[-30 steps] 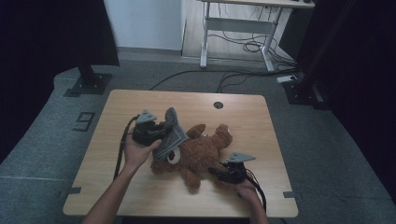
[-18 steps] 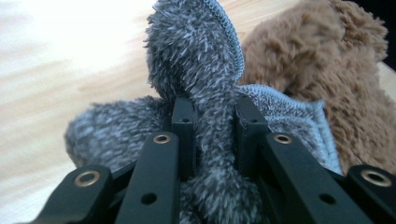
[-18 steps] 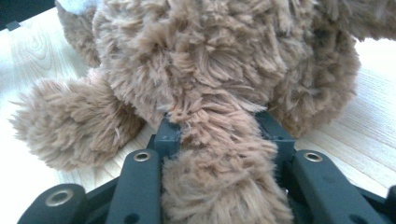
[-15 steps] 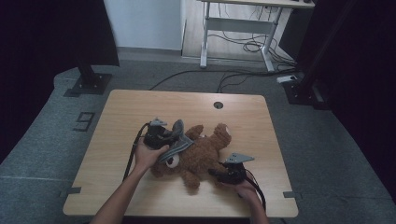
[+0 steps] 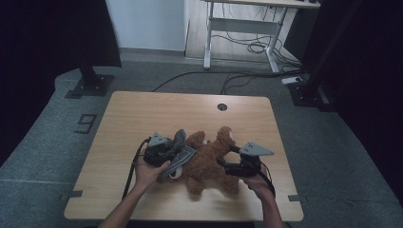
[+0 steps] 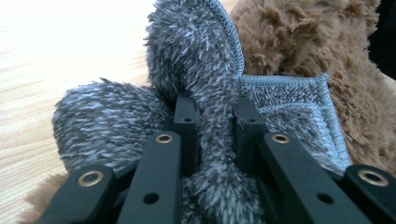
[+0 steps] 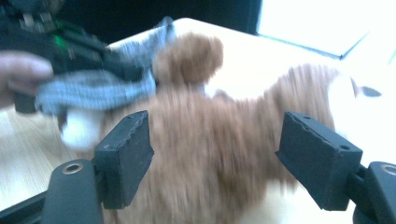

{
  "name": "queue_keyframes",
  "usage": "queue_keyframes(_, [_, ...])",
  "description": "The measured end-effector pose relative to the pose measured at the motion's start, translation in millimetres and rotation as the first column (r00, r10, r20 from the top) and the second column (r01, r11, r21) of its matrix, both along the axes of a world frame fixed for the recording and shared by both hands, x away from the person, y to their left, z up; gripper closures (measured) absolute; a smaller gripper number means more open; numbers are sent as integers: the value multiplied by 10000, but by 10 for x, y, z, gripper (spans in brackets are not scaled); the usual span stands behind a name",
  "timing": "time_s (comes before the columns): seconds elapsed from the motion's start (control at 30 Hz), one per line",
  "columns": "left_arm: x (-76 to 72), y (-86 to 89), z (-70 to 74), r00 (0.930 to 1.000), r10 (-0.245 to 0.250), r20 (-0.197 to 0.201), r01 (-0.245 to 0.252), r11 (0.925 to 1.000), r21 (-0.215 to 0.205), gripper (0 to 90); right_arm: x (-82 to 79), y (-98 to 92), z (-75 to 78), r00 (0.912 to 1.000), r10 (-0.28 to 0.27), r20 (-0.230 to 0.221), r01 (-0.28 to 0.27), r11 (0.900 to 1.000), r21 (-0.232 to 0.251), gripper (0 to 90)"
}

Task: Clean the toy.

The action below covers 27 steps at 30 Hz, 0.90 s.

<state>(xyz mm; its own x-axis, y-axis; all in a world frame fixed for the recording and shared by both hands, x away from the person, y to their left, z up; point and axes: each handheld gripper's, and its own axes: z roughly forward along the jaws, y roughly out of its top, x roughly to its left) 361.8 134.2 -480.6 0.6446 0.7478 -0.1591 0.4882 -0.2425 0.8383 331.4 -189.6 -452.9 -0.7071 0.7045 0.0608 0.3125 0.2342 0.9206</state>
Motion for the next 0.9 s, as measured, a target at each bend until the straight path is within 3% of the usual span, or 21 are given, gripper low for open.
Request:
queue_keyframes(0.03, [-24, -3, -5, 10000, 9, 96, -9, 10000, 9, 755, 0, 0, 0, 10000, 0, 0, 0, 10000, 0, 248])
queue_keyframes(0.13, [-86, -5, -12, 9998, -20, 220, 20, 10000, -8, 756, 149, 228, 268, 9989, 387, 260, -371, 9975, -593, 241])
queue_keyframes(0.2, [-107, 0, -17, 9997, -36, 256, 37, 10000, -61, 756, 275, 358, 354, 9979, 633, 125, -620, 9946, -828, 227])
queue_keyframes(0.23, [-121, 7, -20, 9997, -44, 257, 47, 9999, -89, 756, 413, 452, 347, 9969, 737, -288, -769, 9885, -1301, 208])
queue_keyframes(0.27, [-128, 10, -24, 9996, -55, 271, 58, 9999, -120, 756, 413, 452, 347, 9969, 737, -288, -769, 9885, -1301, 208])
queue_keyframes(0.4, [-154, 27, -34, 9995, -89, 291, 94, 9998, -199, 757, 613, 474, 99, 9831, 905, -1590, -1209, 9737, -1929, 151])
queue_keyframes(0.43, [-158, 28, -41, 9995, -121, 281, 128, 9996, -253, 757, 620, 432, -51, 9715, 1013, -2145, -1416, 9731, -1816, 140])
queue_keyframes(0.47, [-158, 28, -41, 9995, -121, 281, 128, 9996, -253, 757, 620, 432, -51, 9715, 1013, -2145, -1416, 9731, -1816, 140])
queue_keyframes(0.53, [-170, 16, -46, 9995, -118, 303, 126, 9995, -275, 757, 578, 363, -156, 9586, 1318, -2525, -1682, 9773, -1286, 129])
queue_keyframes(0.6, [-178, 5, -42, 9995, -133, 290, 141, 9996, -263, 757, 523, 335, -209, 9488, 1535, -2762, -1925, 9739, -1200, 108])
queue_keyframes(0.7, [-198, -1, -40, 9995, -156, 288, 164, 9995, -282, 757, 451, 360, -271, 9369, 1809, -2992, -2337, 9605, -1509, 72])
queue_keyframes(0.77, [-215, -2, -44, 9993, -204, 297, 215, 9992, -344, 757, 387, 441, -368, 9299, 1715, -3254, -2496, 9440, -2159, 81])
queue_keyframes(0.83, [-235, -5, -45, 9992, -200, 359, 213, 9992, -349, 757, 379, 444, -381, 9309, 1703, -3230, -2492, 9429, -2211, 108])
queue_keyframes(0.9, [-251, -7, -48, 9988, -181, 456, 199, 9990, -407, 756, 369, 425, -402, 9346, 1613, -3171, -2368, 9472, -2162, 202])
